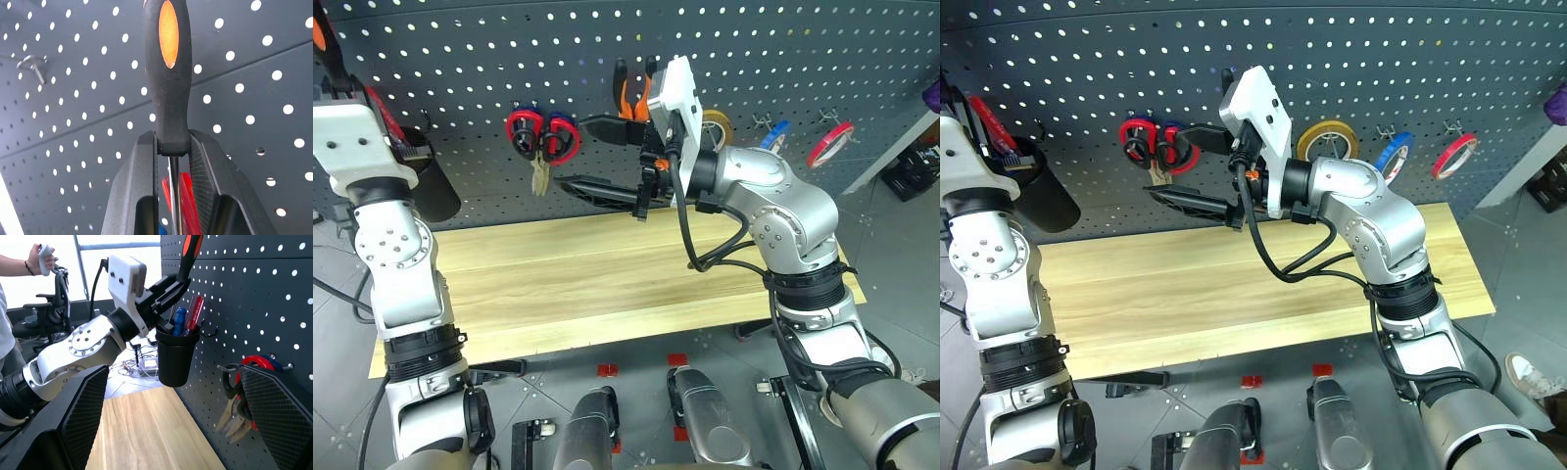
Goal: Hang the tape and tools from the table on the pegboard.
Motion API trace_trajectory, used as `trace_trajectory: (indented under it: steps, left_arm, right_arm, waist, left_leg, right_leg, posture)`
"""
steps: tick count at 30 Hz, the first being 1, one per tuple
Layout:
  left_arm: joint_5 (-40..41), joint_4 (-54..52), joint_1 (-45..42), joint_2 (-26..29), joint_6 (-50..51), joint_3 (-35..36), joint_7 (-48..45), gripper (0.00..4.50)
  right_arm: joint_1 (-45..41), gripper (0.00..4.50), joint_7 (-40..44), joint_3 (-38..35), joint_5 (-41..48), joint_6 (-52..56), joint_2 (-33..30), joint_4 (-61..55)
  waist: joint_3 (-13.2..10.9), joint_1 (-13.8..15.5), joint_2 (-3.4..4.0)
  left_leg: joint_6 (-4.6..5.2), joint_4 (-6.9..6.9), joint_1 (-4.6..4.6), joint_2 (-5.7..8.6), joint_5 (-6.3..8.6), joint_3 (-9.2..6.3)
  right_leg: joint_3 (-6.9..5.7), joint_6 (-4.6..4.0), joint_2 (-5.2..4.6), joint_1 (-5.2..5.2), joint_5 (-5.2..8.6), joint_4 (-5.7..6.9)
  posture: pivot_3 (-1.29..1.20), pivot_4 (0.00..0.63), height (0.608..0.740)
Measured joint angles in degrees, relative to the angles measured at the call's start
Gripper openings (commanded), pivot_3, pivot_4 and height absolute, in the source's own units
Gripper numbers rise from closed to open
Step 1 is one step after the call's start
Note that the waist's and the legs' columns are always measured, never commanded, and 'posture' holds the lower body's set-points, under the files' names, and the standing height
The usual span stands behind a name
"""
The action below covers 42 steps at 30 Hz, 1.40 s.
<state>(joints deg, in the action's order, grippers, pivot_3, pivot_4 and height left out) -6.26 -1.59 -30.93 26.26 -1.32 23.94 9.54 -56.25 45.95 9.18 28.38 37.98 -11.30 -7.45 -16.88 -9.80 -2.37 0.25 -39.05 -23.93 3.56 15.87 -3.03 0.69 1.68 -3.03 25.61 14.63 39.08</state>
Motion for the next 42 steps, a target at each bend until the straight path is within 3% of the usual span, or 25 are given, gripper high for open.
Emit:
trace_trajectory:
  steps: [8,16,24,28,33,37,42]
  left_arm:
    - [0.78,-0.06,0.81,-0.82,-0.18,0.52,1.97,3.96]
    - [2.12,-7.24,3.38,-3.96,5.52,1.53,3.60,3.96]
    - [7.84,-25.81,5.58,-4.53,24.61,2.61,0.57,3.96]
    - [8.27,-32.56,8.24,-4.59,33.96,2.56,-0.40,3.96]
    - [15.21,-38.86,20.35,-9.18,42.70,1.78,-6.18,3.96]
    - [16.49,-40.01,30.96,-10.36,43.14,0.44,-10.01,3.96]
    - [16.85,-39.03,36.22,-12.59,40.70,-1.28,-11.51,3.96]
  right_arm:
    - [0.12,4.50,0.07,0.00,0.00,0.00,0.04,0.00]
    - [0.97,4.50,0.09,-0.07,0.00,-0.14,0.02,-0.20]
    - [5.15,4.50,0.14,-1.39,0.43,-1.38,-1.97,-3.36]
    - [10.68,4.50,-0.79,-1.40,-0.09,-2.25,-3.75,-6.23]
    - [24.72,4.50,-4.35,0.68,-3.60,-6.21,-4.26,-11.20]
    - [32.40,4.50,-10.82,1.44,-11.98,-16.12,-3.22,-8.54]
    - [39.41,4.50,-18.55,-0.03,-17.55,-21.52,-1.35,-2.34]
  waist:
    - [0.28,-0.70,0.01]
    - [0.83,-1.50,0.02]
    - [1.64,-1.42,-0.01]
    - [2.85,-1.35,0.01]
    - [4.40,-1.03,0.08]
    - [5.41,-0.55,0.22]
    - [6.56,1.34,0.34]
  left_leg:
    - [-0.01,0.00,0.00,0.00,-0.01,0.00]
    - [-0.01,0.01,0.01,0.00,-0.01,0.00]
    - [-0.01,0.02,0.01,0.02,-0.01,-0.01]
    - [-0.01,0.07,0.03,0.02,0.00,-0.02]
    - [0.02,0.06,0.13,0.02,0.04,-0.03]
    - [0.02,0.10,0.34,0.01,0.04,-0.01]
    - [0.03,0.08,0.35,0.03,0.04,0.03]
  right_leg:
    - [0.00,0.00,0.00,0.00,0.00,0.04]
    - [0.02,-0.01,0.01,0.00,-0.01,0.06]
    - [0.07,-0.01,0.01,-0.02,-0.01,0.09]
    - [0.08,0.00,0.03,-0.04,0.00,0.07]
    - [0.12,0.00,0.05,-0.18,0.00,-0.01]
    - [0.19,0.00,0.09,-0.32,0.00,0.00]
    - [0.26,0.00,0.09,-0.38,0.00,-0.06]
  posture:
    - [-0.26,0.219,0.740]
    - [-0.25,0.211,0.740]
    - [-0.22,0.185,0.740]
    - [-0.19,0.172,0.740]
    - [-0.18,0.158,0.740]
    - [-0.19,0.145,0.740]
    - [-0.21,0.122,0.740]
